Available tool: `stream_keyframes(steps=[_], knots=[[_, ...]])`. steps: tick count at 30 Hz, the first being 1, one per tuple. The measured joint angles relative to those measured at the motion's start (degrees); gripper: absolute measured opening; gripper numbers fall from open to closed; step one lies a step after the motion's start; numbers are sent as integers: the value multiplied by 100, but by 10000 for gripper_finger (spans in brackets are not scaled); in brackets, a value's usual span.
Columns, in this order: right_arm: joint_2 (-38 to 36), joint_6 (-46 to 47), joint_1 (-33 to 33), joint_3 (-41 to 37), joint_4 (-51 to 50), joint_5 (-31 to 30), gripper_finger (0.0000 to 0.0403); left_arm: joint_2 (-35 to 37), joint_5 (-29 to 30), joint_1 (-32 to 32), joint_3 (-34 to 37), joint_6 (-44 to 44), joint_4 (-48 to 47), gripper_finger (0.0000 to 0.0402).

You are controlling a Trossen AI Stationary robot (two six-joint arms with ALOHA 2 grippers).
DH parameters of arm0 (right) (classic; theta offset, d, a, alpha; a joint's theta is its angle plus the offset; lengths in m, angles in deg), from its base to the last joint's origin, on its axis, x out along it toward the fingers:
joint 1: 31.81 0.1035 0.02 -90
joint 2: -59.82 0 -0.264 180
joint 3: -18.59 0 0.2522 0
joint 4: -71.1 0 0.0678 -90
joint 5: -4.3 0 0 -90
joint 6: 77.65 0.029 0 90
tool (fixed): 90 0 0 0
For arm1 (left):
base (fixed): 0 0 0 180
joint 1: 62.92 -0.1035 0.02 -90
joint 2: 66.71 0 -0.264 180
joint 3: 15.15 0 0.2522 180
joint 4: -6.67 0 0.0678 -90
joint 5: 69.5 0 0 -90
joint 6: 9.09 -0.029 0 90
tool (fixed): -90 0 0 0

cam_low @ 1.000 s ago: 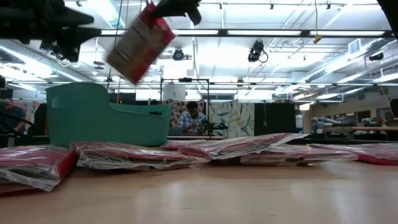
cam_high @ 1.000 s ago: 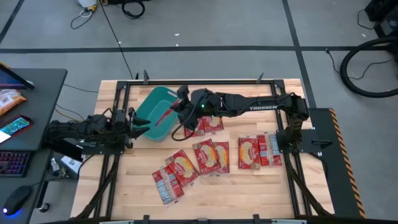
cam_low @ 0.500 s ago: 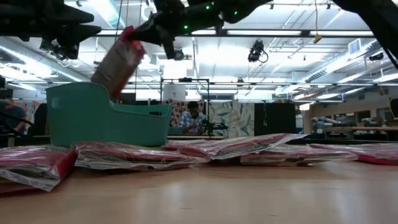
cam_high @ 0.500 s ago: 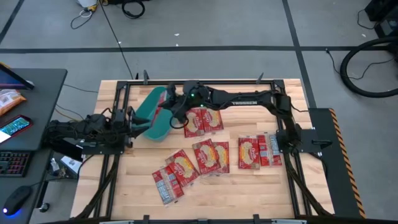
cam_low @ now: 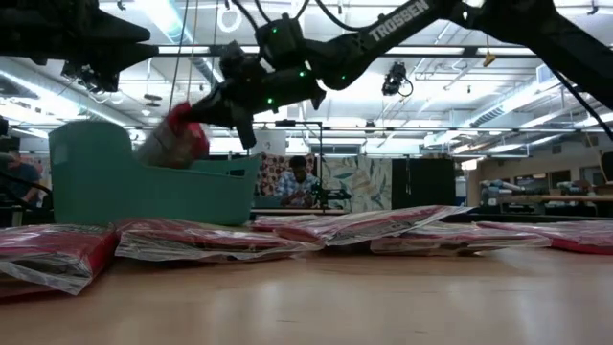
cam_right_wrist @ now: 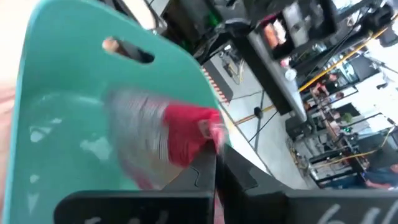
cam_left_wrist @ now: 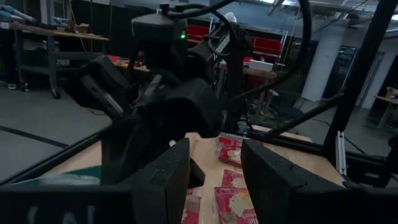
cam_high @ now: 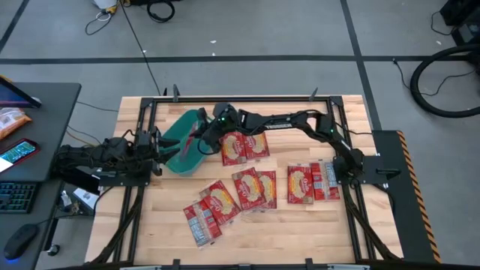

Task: Sort popcorn bags into baskets
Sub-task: Put the red popcorn bag into the green bin

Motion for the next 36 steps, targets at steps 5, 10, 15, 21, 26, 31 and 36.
stream_keyframes(steps=[5, 10, 15, 21, 26, 31, 36], knots=[[-36, 301, -6, 7, -196, -542, 14, 0, 1, -4, 0, 2, 1, 151], [-76, 114, -1, 7, -393, -1720, 39, 0, -1, -4, 0, 31, -2, 151], [-77, 19, 13, 7, -655, -2258, 78, 0, -1, -2, 0, 35, -13, 151], [-309, 175, 140, 1, -1131, -2740, 122, 0, 2, -4, 2, 31, -43, 151], [-697, 604, 198, 9, -1906, -2650, 139, 0, 137, -3, 4, -282, -39, 151], [-951, 1170, 367, 7, -2651, -2726, 139, 0, 712, -4, 4, -707, 41, 151], [-997, 1767, 623, 7, -3183, -2831, 139, 0, 805, -4, 4, -780, 143, 151]])
